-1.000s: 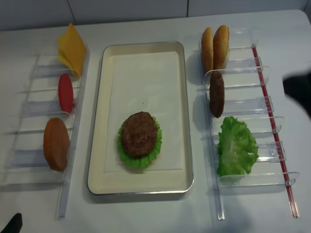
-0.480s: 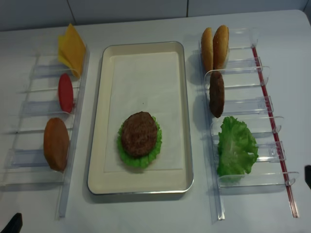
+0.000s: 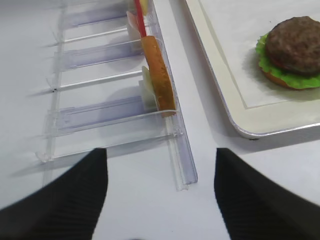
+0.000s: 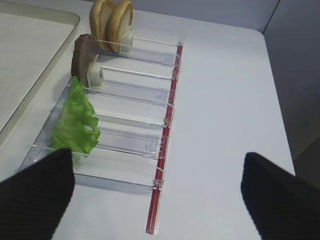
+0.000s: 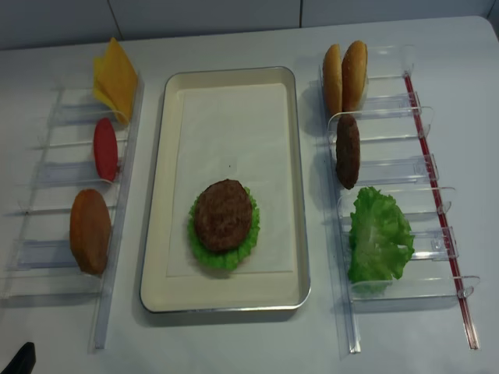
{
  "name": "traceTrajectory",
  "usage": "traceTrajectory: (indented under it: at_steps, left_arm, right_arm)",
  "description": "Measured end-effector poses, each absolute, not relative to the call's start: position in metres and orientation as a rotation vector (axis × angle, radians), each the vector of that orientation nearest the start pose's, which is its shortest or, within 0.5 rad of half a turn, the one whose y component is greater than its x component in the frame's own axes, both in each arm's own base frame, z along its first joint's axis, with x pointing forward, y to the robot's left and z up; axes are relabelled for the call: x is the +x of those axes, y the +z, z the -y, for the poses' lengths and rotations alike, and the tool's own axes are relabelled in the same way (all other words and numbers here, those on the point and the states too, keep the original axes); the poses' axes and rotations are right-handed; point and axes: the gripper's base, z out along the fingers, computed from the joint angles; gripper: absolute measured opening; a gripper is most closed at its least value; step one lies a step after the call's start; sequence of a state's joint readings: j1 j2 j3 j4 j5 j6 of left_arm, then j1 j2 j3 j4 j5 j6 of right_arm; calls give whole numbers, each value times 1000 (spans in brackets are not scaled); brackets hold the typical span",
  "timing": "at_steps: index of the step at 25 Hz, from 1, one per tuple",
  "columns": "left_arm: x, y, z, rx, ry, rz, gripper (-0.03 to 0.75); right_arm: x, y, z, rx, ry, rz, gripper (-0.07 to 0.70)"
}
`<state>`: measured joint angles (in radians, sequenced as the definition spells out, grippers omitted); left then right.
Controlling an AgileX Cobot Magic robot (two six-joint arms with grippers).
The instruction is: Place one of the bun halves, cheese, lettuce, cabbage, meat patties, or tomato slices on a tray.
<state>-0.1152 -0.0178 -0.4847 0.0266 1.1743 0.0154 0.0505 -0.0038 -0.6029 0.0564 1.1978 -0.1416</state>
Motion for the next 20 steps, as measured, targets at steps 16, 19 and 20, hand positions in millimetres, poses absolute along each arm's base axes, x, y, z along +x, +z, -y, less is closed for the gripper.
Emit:
traceTrajectory:
  at_steps: [16,19,20]
  left_arm:
    - [-11,264,-3,138,-25,-2151,465]
    - [-11,264,-3,138,-25,-2151,465]
    - [-11,264,-3,138,-25,-2151,465]
  right_arm:
    - [-10,262,-4,-165,35,-2144,693]
    - [-9,262,-4,-164,35,-2141,693]
    - [-9,262,-4,-164,35,-2141,693]
